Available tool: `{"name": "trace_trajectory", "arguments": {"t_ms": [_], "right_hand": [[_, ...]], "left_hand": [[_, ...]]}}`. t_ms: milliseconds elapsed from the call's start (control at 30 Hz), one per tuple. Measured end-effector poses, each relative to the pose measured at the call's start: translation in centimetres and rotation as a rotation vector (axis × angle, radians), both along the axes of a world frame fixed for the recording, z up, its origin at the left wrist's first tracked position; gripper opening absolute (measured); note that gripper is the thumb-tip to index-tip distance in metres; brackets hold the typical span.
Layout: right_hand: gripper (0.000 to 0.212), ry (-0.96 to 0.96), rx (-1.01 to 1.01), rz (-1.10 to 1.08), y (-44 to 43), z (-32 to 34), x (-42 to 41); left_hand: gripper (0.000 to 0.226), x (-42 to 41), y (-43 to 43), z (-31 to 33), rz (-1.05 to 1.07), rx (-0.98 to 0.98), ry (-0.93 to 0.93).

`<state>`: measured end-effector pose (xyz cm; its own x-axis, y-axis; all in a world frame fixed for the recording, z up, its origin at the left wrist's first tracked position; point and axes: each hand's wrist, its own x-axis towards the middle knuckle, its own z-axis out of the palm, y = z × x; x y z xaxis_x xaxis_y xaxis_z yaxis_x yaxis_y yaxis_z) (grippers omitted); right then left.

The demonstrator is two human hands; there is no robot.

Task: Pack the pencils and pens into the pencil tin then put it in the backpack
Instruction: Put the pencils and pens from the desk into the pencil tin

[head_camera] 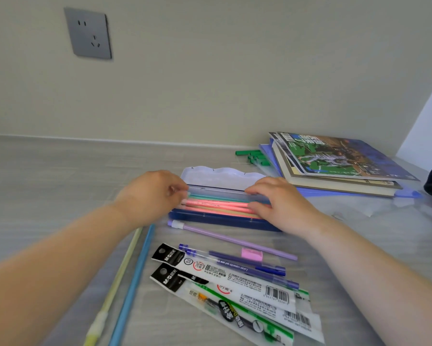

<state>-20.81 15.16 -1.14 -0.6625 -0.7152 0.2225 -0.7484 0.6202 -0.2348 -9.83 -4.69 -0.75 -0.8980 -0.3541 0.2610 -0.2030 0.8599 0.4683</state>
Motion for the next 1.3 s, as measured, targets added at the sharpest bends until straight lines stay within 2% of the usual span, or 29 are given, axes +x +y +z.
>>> {"name": "trace_trajectory", "arguments": {"t_ms": [67,100,233,300,367,467,600,733,833,967,1033,1133,1300], "right_hand": [[0.046,-0.028,-0.050,-0.093,0.8,0.3,0.3],[0.052,-0.054,-0.077,-0.144,1.2,0.4,0.6],[0.061,-0.239,-0.169,-0.244,2.9,0.1,2.1],[0.061,-0.322,-0.223,-0.254,3.3,-0.3,2.8],[0.062,-0.342,-0.269,-0.267,3.5,-0.6,3.1],[0.060,-0.291,-0.272,-0.272,3.8,-0.6,3.8],[0.057,-0.225,-0.217,-0.272,4.2,-0.7,4.9],[0.053,-0.171,-0.177,-0.287,4.3,-0.6,5.2],[0.058,-0.195,-0.166,-0.298,4.5,-0.8,4.8],[0.064,-0.262,-0.187,-0.313,4.7,-1.1,3.9],[0.064,-0.279,-0.176,-0.299,4.8,-1.1,3.7],[0.063,-0.265,-0.133,-0.259,5.0,-1.1,3.6],[0.065,-0.220,-0.104,-0.227,5.1,-1.0,3.6]], "left_hand": [[0.021,2.3,-0.3,0.4,0.089,-0.004,0.039],[0.027,3.7,-0.3,0.6,0.124,0.005,0.019],[0.076,8.9,0.7,0.0,0.111,0.100,-0.284],[0.085,10.4,1.3,-0.5,0.068,0.115,-0.367],[0.077,11.1,1.6,-0.7,0.051,0.054,-0.379],[0.041,11.4,1.4,-0.8,-0.015,-0.038,-0.297],[0.058,11.9,1.3,-0.4,-0.122,-0.236,-0.362],[0.056,11.7,1.3,-0.2,-0.207,-0.418,-0.408],[0.049,11.5,1.5,-0.2,-0.274,-0.564,-0.420],[0.040,11.5,1.6,0.2,-0.439,-0.471,-0.298],[0.036,11.0,1.9,0.6,-0.460,-0.467,-0.368],[0.027,10.1,2.6,1.0,-0.420,-0.578,-0.552],[0.028,9.9,3.4,0.5,-0.352,-0.642,-0.640]]}}
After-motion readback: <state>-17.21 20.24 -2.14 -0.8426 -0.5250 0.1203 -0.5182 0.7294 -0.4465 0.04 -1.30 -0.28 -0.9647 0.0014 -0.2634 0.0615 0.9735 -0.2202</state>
